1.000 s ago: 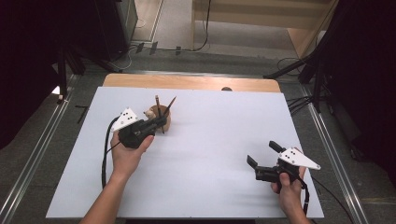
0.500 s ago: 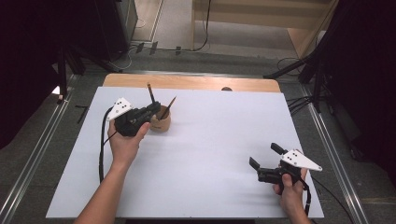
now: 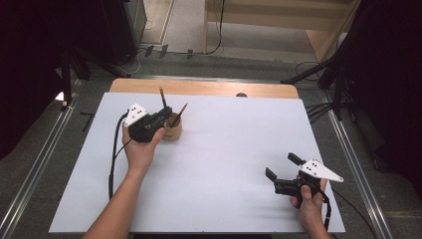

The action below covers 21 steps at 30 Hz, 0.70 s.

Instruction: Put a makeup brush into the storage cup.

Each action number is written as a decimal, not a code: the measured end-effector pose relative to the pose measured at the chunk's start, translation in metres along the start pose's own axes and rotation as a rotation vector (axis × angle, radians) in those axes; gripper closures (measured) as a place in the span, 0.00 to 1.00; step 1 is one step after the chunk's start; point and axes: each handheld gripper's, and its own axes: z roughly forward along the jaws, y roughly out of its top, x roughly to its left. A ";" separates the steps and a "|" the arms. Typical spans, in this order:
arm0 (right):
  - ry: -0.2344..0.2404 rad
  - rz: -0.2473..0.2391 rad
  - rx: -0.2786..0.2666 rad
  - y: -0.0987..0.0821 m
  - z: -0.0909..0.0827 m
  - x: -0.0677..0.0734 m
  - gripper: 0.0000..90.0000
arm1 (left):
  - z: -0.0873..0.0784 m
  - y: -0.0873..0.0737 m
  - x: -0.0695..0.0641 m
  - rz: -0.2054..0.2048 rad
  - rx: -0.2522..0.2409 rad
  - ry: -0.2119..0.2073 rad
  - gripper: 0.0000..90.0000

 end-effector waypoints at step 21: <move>0.006 0.012 -0.007 0.000 -0.002 -0.001 0.00 | 0.022 -0.026 -0.011 0.022 0.063 0.059 0.94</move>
